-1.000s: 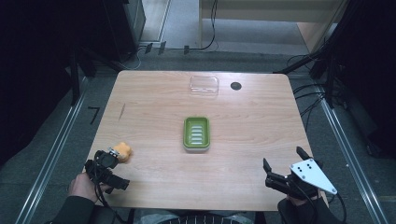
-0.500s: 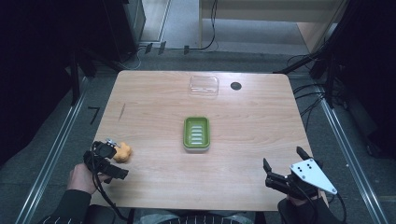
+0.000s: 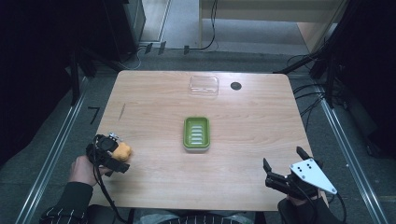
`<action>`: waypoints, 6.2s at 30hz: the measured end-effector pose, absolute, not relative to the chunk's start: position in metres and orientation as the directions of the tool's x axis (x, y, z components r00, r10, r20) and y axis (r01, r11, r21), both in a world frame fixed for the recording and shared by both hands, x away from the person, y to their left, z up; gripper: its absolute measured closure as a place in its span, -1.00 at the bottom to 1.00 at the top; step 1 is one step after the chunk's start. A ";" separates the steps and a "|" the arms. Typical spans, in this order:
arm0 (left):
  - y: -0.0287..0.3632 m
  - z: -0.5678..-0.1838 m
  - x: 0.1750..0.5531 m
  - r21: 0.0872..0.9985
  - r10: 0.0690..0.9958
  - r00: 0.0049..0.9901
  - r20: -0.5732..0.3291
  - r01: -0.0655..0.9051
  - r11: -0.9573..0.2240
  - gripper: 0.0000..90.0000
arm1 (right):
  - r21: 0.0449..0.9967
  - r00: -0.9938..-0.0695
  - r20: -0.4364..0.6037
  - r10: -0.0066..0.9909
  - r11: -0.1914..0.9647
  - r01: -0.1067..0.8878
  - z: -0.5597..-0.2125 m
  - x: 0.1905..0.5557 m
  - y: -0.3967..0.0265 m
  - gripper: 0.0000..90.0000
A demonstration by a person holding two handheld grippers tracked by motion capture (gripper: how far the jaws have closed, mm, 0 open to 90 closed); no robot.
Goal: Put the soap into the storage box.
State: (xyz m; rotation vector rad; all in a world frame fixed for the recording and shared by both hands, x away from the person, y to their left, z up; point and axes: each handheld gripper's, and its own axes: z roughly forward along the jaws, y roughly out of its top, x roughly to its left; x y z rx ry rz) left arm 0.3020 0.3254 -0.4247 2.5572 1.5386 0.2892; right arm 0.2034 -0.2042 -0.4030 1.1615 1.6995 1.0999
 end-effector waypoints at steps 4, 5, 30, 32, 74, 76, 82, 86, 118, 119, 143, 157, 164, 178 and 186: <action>0.325 -0.425 0.307 0.222 0.891 0.446 0.083 0.863 -0.453 -1.00 | 0.940 -0.272 -0.130 0.953 0.206 0.271 -0.403 0.203 -0.204 -1.00; 0.326 -0.425 0.309 0.220 0.891 0.447 0.082 0.863 -0.454 -1.00 | 0.940 -0.272 -0.131 0.953 0.207 0.271 -0.403 0.203 -0.205 -1.00; 0.323 -0.437 0.348 0.165 0.905 0.421 0.057 0.890 -0.424 -1.00 | 0.940 -0.273 -0.131 0.953 0.207 0.272 -0.403 0.204 -0.204 -1.00; 0.323 -0.438 0.350 0.151 0.903 0.425 0.067 0.890 -0.430 -1.00 | 0.939 -0.273 -0.131 0.953 0.207 0.273 -0.403 0.204 -0.204 -1.00; 0.330 -0.453 0.360 0.075 0.897 0.439 0.049 0.894 -0.441 -0.69 | 0.940 -0.272 -0.126 0.954 0.202 0.273 -0.403 0.203 -0.205 -1.00; 0.330 -0.452 0.360 0.076 0.898 0.437 0.049 0.895 -0.439 -0.68 | 0.941 -0.272 -0.125 0.954 0.202 0.273 -0.403 0.203 -0.205 -1.00; 0.327 -0.450 0.357 0.086 0.897 0.439 0.047 0.893 -0.442 -0.49 | 0.941 -0.272 -0.125 0.954 0.201 0.273 -0.403 0.203 -0.205 -1.00; 0.326 -0.449 0.357 0.091 0.900 0.433 0.052 0.896 -0.436 -0.43 | 0.941 -0.272 -0.126 0.954 0.202 0.271 -0.403 0.203 -0.205 -1.00; 0.321 -0.443 0.355 0.133 0.893 0.450 0.030 0.883 -0.449 -0.42 | 0.942 -0.272 -0.126 0.954 0.201 0.269 -0.403 0.203 -0.206 -1.00; 0.320 -0.442 0.355 0.151 0.895 0.446 0.026 0.883 -0.445 -0.42 | 0.942 -0.272 -0.126 0.954 0.201 0.269 -0.403 0.203 -0.206 -1.00; 0.301 -0.430 0.355 0.243 0.875 0.485 0.009 0.847 -0.472 -0.42 | 0.940 -0.266 -0.127 0.955 0.202 0.274 -0.403 0.203 -0.206 -1.00; 0.284 -0.424 0.362 0.271 0.851 0.525 0.027 0.815 -0.512 -0.42 | 0.939 -0.245 -0.128 0.961 0.197 0.282 -0.404 0.197 -0.211 -1.00; 0.273 -0.420 0.367 0.285 0.830 0.557 0.027 0.792 -0.540 -0.42 | 0.938 -0.225 -0.129 0.966 0.192 0.288 -0.404 0.192 -0.215 -1.00; 0.252 -0.413 0.376 0.316 0.800 0.600 0.030 0.753 -0.577 -0.42 | 0.938 -0.185 -0.129 0.974 0.181 0.297 -0.404 0.182 -0.223 -1.00; 0.243 -0.410 0.380 0.326 0.784 0.620 0.037 0.734 -0.596 -0.42 | 0.937 -0.171 -0.131 0.977 0.178 0.301 -0.405 0.178 -0.226 -1.00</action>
